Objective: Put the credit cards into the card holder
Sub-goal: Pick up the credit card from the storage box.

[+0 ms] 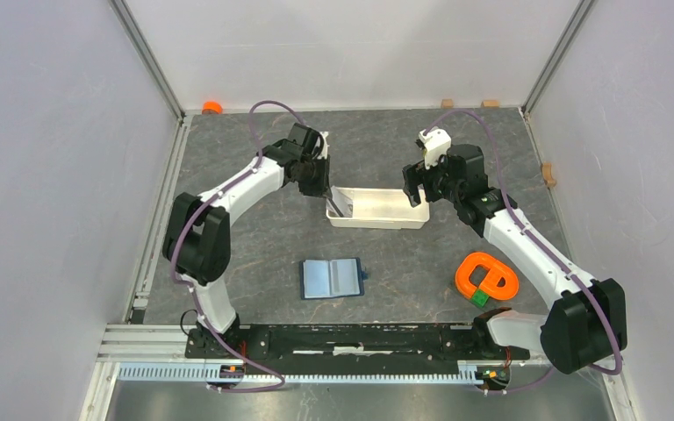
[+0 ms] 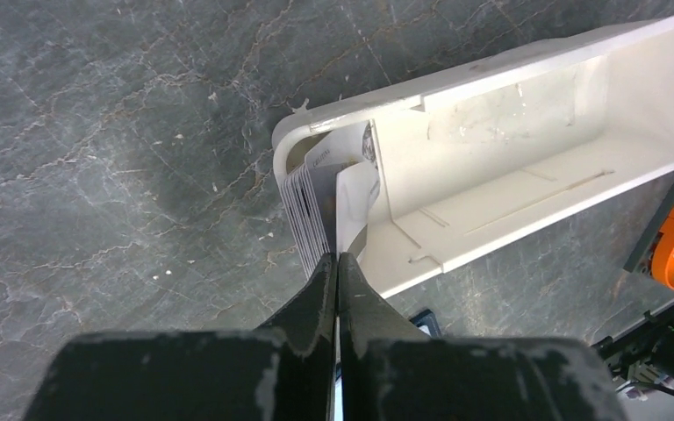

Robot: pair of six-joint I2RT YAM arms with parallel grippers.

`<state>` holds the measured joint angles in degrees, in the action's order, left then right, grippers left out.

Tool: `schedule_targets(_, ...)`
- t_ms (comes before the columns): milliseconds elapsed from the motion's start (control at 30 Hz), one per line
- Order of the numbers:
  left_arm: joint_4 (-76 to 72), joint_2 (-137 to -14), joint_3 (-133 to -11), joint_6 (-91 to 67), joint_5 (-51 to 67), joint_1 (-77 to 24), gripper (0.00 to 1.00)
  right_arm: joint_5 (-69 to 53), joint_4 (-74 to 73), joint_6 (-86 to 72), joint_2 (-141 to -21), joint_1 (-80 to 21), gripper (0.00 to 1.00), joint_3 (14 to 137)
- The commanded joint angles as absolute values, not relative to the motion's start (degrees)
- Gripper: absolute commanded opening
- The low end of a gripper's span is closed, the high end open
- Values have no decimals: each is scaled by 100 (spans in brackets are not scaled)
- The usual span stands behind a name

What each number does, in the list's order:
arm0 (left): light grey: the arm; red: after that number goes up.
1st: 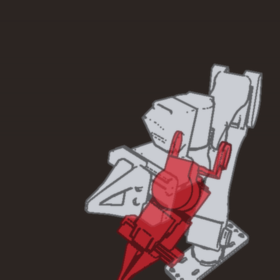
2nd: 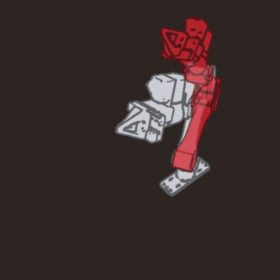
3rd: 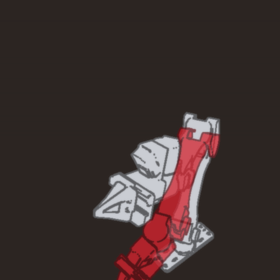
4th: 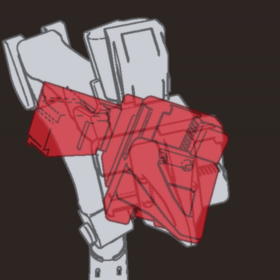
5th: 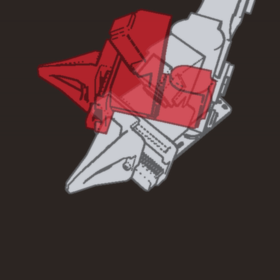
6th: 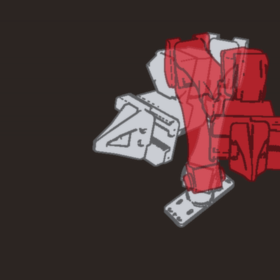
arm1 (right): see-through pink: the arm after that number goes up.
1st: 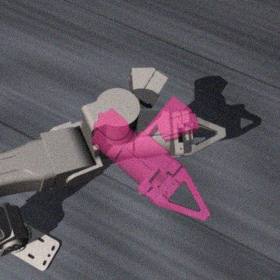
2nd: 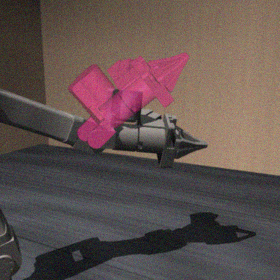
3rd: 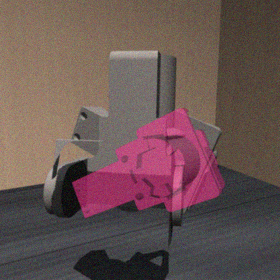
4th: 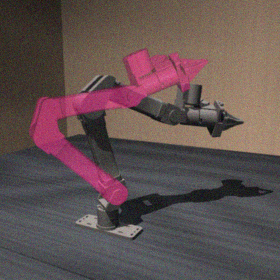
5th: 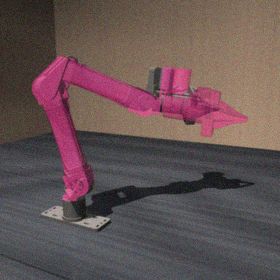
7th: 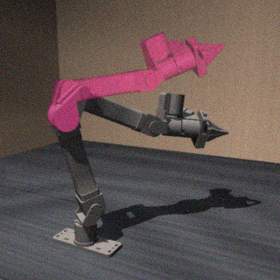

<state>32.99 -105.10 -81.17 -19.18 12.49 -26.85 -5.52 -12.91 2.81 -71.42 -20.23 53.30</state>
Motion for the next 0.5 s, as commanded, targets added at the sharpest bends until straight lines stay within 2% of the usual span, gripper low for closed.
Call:
schedule_targets(0,3250,-9914,-8054,-1573,1503,-2628,2,-539,-1128,264,-6995,-2012,89,5414)
schedule_targets(167,2851,-9250,-7722,-1375,2010,-2633,2,-1099,-919,270,-6679,-2013,89,5347)
schedule_targets(333,2801,-8650,-7478,-1038,3280,-2637,2,-3015,-367,155,-6441,-2013,90,5148)
schedule_targets(467,2710,-8131,-7009,-829,4344,-2637,2,-4655,-50,-270,-6558,-2029,85,5151)
